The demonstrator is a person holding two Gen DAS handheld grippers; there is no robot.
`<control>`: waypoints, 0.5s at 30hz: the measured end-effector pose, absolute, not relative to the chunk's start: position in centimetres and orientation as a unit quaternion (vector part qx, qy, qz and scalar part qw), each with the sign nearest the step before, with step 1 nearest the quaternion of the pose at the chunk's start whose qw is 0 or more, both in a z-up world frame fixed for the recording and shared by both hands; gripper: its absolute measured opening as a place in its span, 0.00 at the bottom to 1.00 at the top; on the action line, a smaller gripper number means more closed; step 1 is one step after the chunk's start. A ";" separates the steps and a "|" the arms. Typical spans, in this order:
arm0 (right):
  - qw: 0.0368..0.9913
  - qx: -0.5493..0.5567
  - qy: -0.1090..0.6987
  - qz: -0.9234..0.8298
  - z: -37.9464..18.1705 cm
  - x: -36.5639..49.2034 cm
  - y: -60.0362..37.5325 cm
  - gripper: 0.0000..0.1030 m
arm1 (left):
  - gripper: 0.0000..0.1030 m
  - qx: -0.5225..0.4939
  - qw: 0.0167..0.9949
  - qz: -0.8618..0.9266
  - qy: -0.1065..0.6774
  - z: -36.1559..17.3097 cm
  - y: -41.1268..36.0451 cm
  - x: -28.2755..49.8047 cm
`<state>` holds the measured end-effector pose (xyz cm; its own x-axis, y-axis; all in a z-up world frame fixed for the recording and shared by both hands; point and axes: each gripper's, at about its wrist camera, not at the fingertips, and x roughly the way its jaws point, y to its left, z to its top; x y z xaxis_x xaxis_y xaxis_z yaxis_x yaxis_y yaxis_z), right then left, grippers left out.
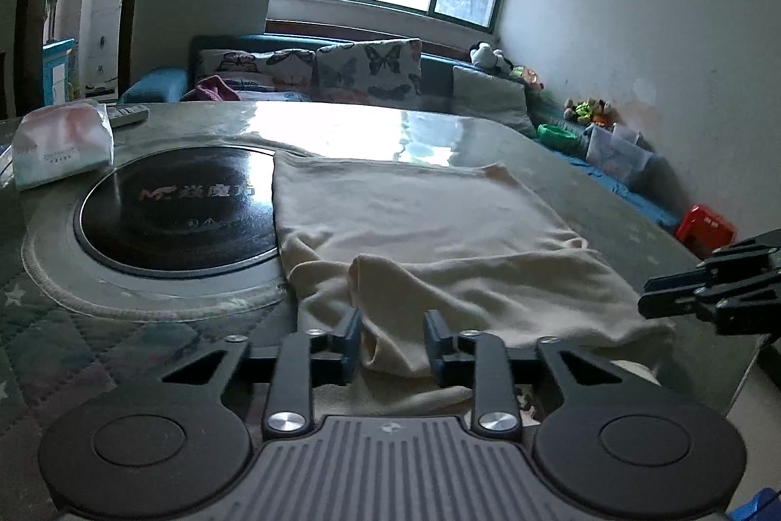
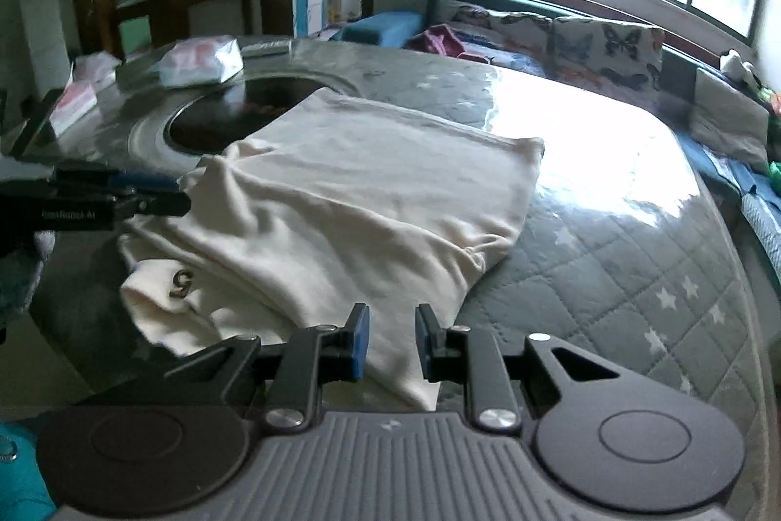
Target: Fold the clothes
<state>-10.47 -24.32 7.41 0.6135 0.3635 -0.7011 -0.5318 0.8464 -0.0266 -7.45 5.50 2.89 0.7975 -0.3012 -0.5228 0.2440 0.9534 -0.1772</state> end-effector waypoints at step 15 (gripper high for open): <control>0.891 -0.103 0.363 0.254 6.7 -10.9 -26.1 0.19 | 0.02 -0.018 0.953 -0.115 0.280 3.7 5.7 -7.9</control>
